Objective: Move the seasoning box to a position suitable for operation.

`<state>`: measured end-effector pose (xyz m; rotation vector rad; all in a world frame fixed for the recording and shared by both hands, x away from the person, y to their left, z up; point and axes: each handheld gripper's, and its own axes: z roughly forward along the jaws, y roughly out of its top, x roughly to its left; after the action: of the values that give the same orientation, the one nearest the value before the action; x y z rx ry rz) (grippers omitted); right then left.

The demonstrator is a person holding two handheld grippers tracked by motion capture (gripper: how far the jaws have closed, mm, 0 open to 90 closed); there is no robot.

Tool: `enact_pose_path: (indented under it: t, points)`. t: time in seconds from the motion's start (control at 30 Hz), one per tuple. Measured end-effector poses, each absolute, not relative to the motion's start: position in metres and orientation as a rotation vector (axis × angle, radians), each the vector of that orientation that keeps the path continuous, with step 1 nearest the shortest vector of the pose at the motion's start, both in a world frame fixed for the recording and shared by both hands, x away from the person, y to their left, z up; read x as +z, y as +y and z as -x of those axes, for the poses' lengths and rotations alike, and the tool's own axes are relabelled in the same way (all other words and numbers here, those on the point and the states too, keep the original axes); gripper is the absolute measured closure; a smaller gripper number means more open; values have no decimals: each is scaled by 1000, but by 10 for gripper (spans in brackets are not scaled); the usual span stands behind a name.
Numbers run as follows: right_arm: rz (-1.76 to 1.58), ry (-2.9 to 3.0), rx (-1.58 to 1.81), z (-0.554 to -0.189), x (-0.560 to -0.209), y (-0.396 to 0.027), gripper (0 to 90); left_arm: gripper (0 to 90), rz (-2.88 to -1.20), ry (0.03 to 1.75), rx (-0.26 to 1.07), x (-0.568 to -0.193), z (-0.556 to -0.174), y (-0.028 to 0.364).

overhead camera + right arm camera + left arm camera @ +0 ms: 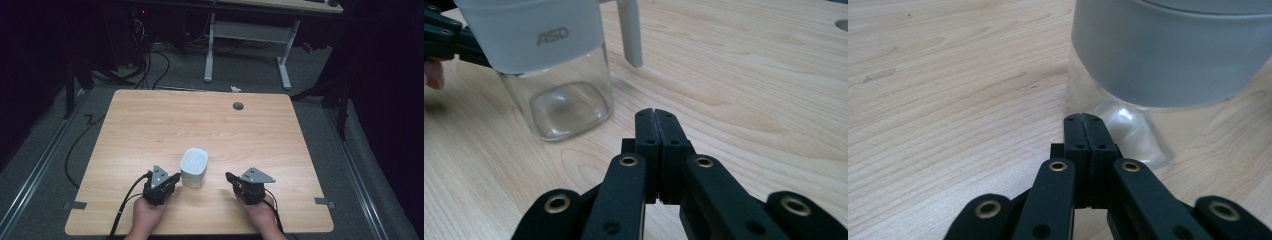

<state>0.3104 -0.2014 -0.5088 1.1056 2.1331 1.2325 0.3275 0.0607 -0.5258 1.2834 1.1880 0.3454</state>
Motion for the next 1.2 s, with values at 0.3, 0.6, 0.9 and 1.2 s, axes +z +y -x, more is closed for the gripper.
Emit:
enact_pose_path:
  t: [0.3,0.6,0.9,1.2]
  points:
    - [-1166,2077,1217,-305,-514,-227,889,900,-1291,1171,382,-521,-315,81]
    - [-1272,1949,1150,-300,-514,-268,883,732,-1262,1305,494,-535,-319,158]
    - [-1312,1925,1142,-304,-515,-278,883,683,-1197,1349,556,-535,-326,178]
    - [-1322,1925,1137,-300,-517,-283,883,653,-1225,1321,556,-534,-329,168]
